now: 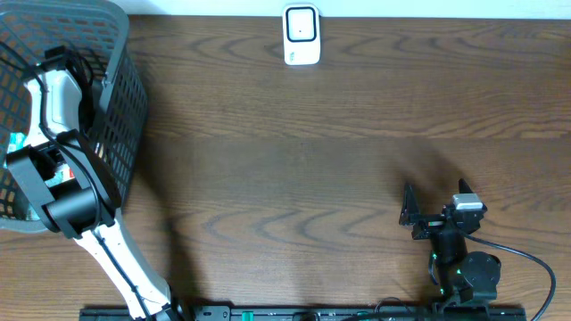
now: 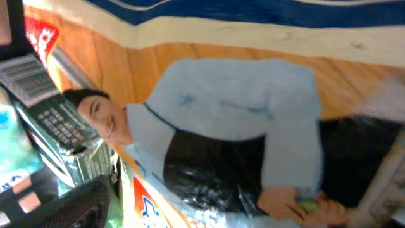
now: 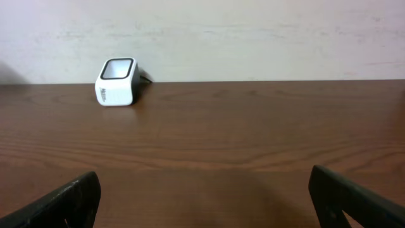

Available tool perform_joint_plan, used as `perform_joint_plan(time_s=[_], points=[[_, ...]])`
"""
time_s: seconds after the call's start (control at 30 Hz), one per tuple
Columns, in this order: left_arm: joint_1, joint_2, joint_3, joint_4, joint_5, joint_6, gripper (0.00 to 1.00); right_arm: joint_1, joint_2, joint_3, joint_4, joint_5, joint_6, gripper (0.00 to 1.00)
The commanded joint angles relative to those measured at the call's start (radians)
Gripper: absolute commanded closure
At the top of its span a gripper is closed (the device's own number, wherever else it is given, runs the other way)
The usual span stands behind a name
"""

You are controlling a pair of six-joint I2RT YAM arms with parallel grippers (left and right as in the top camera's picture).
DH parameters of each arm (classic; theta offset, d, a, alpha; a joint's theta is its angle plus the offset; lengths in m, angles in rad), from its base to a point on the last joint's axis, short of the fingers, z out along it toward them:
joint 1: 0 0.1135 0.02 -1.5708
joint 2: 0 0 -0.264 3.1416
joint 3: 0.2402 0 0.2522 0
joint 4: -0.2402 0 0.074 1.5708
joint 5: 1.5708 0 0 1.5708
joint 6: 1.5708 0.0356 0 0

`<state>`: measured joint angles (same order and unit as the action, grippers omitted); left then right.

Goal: Scan the item barcode
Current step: 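Reach the left gripper into the basket and grasp the yellow snack bag, then carry the yellow snack bag to the scanner and drop it beside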

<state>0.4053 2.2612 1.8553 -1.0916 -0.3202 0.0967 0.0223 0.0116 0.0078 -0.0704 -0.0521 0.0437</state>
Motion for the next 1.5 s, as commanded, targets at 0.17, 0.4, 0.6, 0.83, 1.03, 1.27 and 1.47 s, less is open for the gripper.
perform_joint_plan(time_s=[0.17,0.4,0.6,0.83,1.03,1.27,1.47], points=[[0.005,0.043,-0.008,-0.003,-0.029,-0.014,0.61,0.005,-0.006,-0.002,-0.003,0.000,-0.008,0.01],[0.005,-0.011,0.018,-0.023,-0.029,-0.085,0.92,0.005,-0.006,-0.002,-0.003,0.000,-0.008,0.01],[0.005,-0.195,0.053,-0.008,-0.029,-0.164,0.93,0.005,-0.006,-0.002,-0.003,0.000,-0.008,0.01],[0.005,-0.502,0.053,0.088,0.050,-0.233,0.93,0.005,-0.006,-0.002,-0.003,0.000,-0.008,0.01],[0.000,-0.726,0.053,0.167,0.051,-0.233,0.93,0.005,-0.006,-0.002,-0.003,0.000,-0.008,0.01],[-0.062,-0.919,0.053,0.303,0.215,-0.233,0.93,0.005,-0.006,-0.002,-0.003,0.000,-0.008,0.01],[-0.208,-1.000,0.053,0.426,0.438,-0.263,0.93,0.005,-0.006,-0.002,-0.003,0.000,-0.008,0.01]])
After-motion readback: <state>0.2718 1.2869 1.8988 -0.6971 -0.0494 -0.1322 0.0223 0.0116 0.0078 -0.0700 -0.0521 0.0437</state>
